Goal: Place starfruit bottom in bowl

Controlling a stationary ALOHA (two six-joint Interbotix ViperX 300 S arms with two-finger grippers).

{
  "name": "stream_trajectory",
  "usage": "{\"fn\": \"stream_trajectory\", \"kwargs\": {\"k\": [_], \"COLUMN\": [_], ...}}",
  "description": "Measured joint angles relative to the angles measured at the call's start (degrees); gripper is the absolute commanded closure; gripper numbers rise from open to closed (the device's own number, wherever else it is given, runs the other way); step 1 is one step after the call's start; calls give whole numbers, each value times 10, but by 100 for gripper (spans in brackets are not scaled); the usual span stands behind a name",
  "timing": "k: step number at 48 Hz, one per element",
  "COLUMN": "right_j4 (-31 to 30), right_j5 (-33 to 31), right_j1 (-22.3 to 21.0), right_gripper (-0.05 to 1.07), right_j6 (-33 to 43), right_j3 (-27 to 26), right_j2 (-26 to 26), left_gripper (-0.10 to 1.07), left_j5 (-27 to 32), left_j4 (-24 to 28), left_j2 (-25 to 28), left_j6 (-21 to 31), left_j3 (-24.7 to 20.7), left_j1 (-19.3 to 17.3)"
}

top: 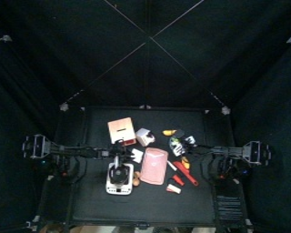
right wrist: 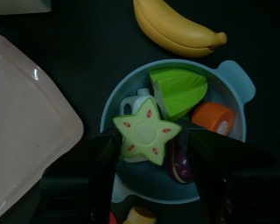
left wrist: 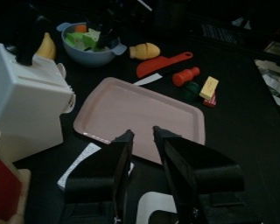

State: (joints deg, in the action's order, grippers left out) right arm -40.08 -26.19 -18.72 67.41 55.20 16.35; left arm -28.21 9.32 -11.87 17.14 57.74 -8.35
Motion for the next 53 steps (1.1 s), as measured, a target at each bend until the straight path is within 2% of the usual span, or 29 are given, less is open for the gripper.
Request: {"fn": "stream_trajectory", "kwargs": {"k": [11,28,37,53], "right_j4": [1,0,1,14], "right_j5": [1,-2,-11,-66], "right_j1": [-1,-1,-1,2], "right_gripper": [8,8,8,9], "right_j6": [0,0,-3,-3], "right_j3": [0,0,0,15], "right_j2": [0,5,35,91], "left_gripper": [29,29,29,29], "left_j5": [-1,-1,-1,-1], "left_j4": [0,0,0,0], "left_j2": [0,0,1,0], "left_j6": [0,0,0,1], "left_j3": [0,0,0,0], "left_j1": [0,0,0,0]}}
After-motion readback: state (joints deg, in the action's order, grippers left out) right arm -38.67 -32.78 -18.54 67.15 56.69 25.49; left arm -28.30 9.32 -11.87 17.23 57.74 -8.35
